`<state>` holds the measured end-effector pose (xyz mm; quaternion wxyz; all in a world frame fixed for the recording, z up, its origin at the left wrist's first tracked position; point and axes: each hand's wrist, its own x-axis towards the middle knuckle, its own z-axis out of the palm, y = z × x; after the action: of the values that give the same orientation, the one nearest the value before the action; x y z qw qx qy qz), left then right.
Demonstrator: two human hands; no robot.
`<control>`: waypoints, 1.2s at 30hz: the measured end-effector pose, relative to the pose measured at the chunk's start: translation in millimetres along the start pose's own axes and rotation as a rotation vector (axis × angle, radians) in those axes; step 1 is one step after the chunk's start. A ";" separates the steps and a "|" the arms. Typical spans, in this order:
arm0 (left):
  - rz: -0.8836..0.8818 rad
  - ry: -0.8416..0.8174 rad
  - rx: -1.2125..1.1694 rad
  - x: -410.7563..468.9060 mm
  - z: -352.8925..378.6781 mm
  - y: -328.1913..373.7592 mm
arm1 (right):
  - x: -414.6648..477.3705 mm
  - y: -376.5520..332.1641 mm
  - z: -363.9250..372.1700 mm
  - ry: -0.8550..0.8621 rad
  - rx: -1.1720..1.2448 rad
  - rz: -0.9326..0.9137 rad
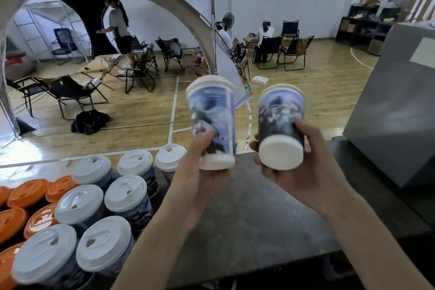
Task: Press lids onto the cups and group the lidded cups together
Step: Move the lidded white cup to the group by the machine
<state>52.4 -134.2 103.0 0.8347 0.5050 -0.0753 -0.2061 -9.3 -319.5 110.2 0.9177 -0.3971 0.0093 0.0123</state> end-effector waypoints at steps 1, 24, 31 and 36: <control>0.048 0.048 0.232 -1.5 -5.4 -1.3 | -2.8 -0.8 -10.6 0.119 -0.193 -0.009; 0.166 0.152 1.742 -2.2 -1.9 -52.6 | -41.5 -15.2 -77.9 0.544 -1.916 0.413; -0.295 0.224 0.475 36.0 -0.7 -95.6 | -65.1 -21.3 -146.0 0.580 -0.921 0.194; -0.487 0.025 0.212 61.5 40.3 -159.4 | -72.6 8.9 -191.6 0.588 -0.347 0.105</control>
<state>51.8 -257.3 -22.1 0.7039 0.5955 0.0377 -0.3854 -83.6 -454.2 -25.5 0.7925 -0.5329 0.2915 -0.0540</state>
